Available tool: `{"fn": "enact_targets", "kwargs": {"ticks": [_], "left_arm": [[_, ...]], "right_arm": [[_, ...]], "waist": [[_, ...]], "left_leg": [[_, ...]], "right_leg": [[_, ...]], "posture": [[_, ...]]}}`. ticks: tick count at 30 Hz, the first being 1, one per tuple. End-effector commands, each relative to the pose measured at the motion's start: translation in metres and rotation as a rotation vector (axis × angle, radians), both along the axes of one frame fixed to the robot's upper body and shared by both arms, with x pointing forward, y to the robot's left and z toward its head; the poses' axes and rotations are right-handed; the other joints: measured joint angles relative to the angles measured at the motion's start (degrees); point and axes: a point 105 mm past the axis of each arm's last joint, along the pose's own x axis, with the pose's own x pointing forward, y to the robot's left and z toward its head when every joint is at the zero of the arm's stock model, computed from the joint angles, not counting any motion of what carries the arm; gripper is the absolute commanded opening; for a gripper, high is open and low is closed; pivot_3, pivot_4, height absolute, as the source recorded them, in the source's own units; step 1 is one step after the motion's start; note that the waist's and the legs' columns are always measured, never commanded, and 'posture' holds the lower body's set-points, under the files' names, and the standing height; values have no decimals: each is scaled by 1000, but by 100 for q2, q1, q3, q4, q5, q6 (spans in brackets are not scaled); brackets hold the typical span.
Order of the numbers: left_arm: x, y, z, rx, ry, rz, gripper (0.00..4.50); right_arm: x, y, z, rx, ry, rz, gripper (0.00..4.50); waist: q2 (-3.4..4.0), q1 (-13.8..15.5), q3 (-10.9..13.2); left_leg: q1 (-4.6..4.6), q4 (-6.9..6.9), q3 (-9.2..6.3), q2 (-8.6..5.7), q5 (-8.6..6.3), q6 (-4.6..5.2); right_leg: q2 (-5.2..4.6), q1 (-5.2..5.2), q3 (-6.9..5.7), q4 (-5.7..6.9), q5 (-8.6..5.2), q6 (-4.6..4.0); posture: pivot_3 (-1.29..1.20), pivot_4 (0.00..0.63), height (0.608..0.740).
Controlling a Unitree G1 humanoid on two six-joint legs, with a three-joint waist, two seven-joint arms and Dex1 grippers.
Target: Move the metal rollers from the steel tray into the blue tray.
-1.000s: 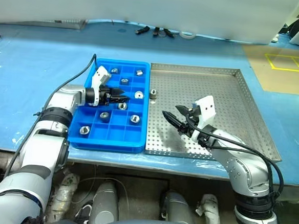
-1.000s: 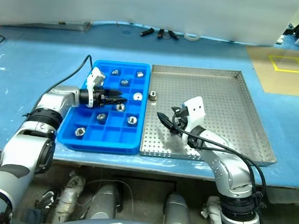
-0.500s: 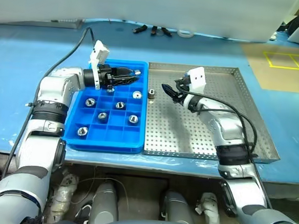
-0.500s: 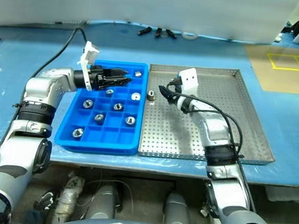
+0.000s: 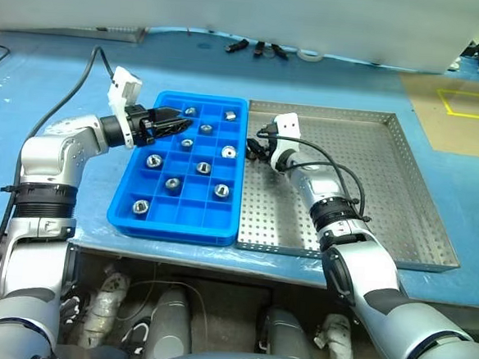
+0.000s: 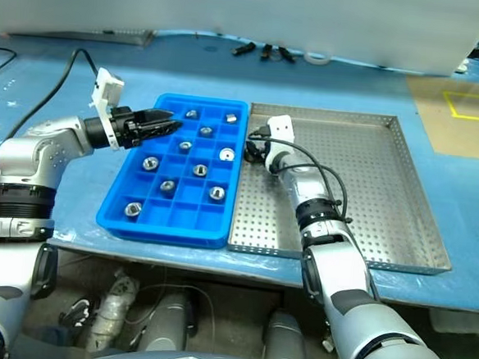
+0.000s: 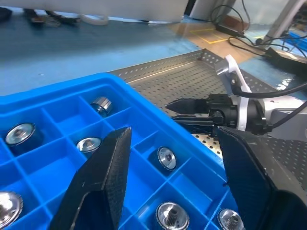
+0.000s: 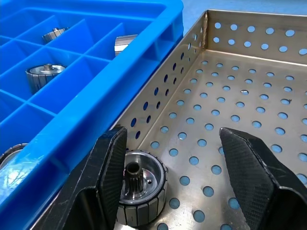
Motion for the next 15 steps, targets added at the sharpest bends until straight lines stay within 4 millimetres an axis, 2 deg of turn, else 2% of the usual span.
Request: {"fn": "enact_targets", "kwargs": {"ticks": [1, 5, 15], "left_arm": [[-5, 3, 15, -6, -58, 9, 3015], [-5, 3, 14, -7, -49, 16, 3015], [0, -5, 9, 1, -33, 1, 3015]], "right_arm": [[2, 7, 25, 5, -86, 55, 3252], [-2, 6, 22, 0, -83, 99, 3252], [-17, 28, 4, -8, -55, 168, 3252]], "waist": [[0, 0, 0], [0, -1, 0], [0, -24, 0]], "left_leg": [[1, 0, 0, 1, 2, -3], [4, 0, -3, 5, 5, -9], [11, -4, -3, 6, 6, -10]], "right_leg": [[0, 0, 0, 1, 0, 0], [1, 0, 0, 2, 0, 0], [2, 0, 4, 1, 0, 0]], "posture": [[-20, 150, 740], [-22, 150, 740], [-50, 150, 740]]}}
